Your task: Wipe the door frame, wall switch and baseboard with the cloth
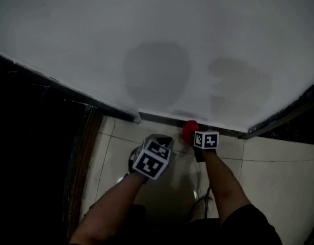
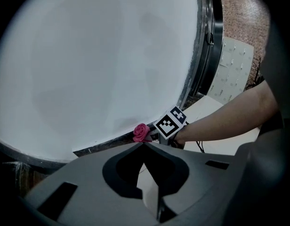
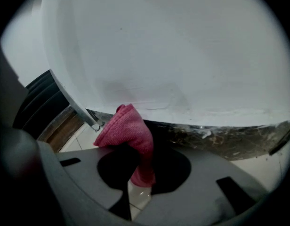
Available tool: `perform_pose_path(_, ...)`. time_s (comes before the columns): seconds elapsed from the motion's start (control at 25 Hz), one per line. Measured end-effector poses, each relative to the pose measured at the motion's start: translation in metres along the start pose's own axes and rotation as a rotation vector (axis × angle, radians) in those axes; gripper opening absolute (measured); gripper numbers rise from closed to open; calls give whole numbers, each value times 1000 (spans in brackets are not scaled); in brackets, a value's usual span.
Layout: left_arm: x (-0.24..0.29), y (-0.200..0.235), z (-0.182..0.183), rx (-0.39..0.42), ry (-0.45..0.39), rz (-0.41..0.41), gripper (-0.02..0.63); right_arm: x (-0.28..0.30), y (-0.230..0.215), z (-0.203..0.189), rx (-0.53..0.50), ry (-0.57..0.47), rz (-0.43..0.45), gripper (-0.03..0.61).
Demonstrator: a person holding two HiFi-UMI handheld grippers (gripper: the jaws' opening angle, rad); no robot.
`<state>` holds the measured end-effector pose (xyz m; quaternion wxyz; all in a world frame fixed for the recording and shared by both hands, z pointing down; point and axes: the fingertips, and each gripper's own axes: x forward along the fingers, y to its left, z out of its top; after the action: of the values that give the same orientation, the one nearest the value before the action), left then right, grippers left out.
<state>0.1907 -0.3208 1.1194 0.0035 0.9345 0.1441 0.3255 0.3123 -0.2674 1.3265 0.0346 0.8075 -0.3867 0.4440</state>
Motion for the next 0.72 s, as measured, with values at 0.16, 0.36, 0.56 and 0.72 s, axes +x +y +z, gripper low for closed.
perform_pose_path(0.16, 11, -12, 5, 9, 6, -18, -8, -12, -26, -5, 42, -11, -23, 58)
perform_pose_path(0.36, 21, -23, 8, 21, 8, -35, -8, -26, -55, -10, 74, -32, -53, 59)
perform_pose_path(0.56, 28, -28, 8, 20, 14, -36, -8, -33, -70, -14, 98, -45, -60, 60)
perform_pose_path(0.72, 35, -35, 9, 24, 19, -43, -8, -38, -80, -17, 117, -44, -69, 60)
